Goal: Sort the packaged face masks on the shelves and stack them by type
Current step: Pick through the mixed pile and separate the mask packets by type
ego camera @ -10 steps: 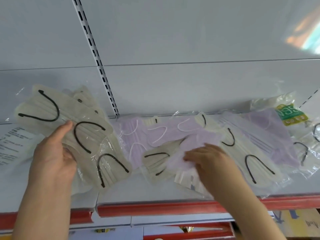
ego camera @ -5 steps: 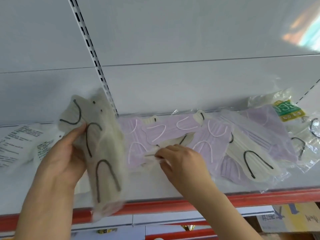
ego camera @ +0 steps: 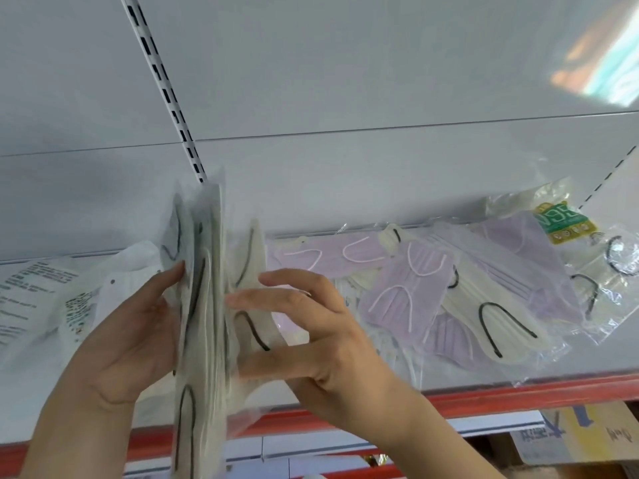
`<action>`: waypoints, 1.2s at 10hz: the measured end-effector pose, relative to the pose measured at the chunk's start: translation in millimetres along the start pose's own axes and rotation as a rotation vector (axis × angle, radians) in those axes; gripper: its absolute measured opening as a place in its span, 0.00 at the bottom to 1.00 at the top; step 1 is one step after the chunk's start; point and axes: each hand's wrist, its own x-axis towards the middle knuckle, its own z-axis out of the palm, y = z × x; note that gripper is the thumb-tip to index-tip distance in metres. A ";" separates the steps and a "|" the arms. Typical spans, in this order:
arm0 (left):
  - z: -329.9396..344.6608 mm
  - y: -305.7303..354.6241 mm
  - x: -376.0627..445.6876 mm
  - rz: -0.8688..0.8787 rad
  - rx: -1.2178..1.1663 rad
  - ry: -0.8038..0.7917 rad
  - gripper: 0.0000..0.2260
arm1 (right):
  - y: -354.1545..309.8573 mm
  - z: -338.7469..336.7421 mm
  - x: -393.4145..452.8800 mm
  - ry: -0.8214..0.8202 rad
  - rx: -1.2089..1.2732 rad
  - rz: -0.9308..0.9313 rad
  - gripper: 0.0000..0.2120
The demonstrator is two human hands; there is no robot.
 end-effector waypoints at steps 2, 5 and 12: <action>27.1 -11.0 15.8 0.049 -0.031 0.364 0.17 | 26.0 -12.1 -23.3 -0.034 -0.170 0.300 0.34; 40.3 -13.2 25.2 0.205 0.015 0.591 0.18 | 60.6 5.1 -30.0 -0.524 -0.526 0.870 0.31; 58.4 -30.0 58.1 0.136 0.120 0.457 0.38 | 67.0 -30.2 -54.2 -0.209 -0.467 0.806 0.14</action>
